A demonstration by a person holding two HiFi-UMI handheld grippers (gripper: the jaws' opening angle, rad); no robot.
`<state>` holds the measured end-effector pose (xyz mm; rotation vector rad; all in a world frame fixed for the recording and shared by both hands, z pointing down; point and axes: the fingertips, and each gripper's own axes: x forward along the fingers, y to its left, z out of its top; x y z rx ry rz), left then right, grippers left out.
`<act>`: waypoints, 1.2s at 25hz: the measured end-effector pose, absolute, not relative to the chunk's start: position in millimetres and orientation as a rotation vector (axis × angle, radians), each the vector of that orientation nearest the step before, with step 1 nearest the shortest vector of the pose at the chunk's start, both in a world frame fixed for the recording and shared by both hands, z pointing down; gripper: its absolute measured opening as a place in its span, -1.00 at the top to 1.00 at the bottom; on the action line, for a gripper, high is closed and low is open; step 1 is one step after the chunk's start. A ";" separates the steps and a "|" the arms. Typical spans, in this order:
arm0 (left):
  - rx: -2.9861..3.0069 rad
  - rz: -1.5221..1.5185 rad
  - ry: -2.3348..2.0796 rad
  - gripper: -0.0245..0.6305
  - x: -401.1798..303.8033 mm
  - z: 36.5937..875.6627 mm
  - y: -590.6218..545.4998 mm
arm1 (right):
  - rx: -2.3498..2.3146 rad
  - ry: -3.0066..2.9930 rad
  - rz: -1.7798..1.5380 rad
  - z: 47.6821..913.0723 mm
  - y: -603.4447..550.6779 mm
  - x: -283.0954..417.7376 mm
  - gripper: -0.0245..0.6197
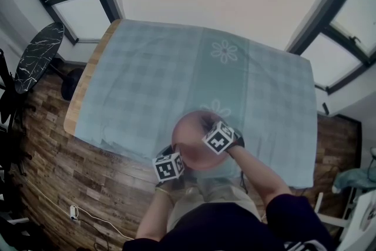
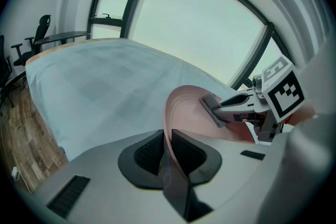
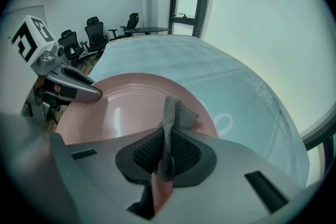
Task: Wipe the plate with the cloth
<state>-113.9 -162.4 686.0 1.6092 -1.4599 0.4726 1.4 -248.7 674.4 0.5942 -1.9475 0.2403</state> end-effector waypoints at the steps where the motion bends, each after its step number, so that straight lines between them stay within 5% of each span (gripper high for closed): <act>1: 1.609 0.472 -1.460 0.76 -113.5 686.0 -162.1 | 0.590 -1.950 0.242 674.2 -246.0 1.0 0.82; 30: 1.635 0.466 -1.471 0.76 -112.8 683.5 -164.8 | 0.427 -2.024 0.254 672.5 -149.5 -28.6 0.82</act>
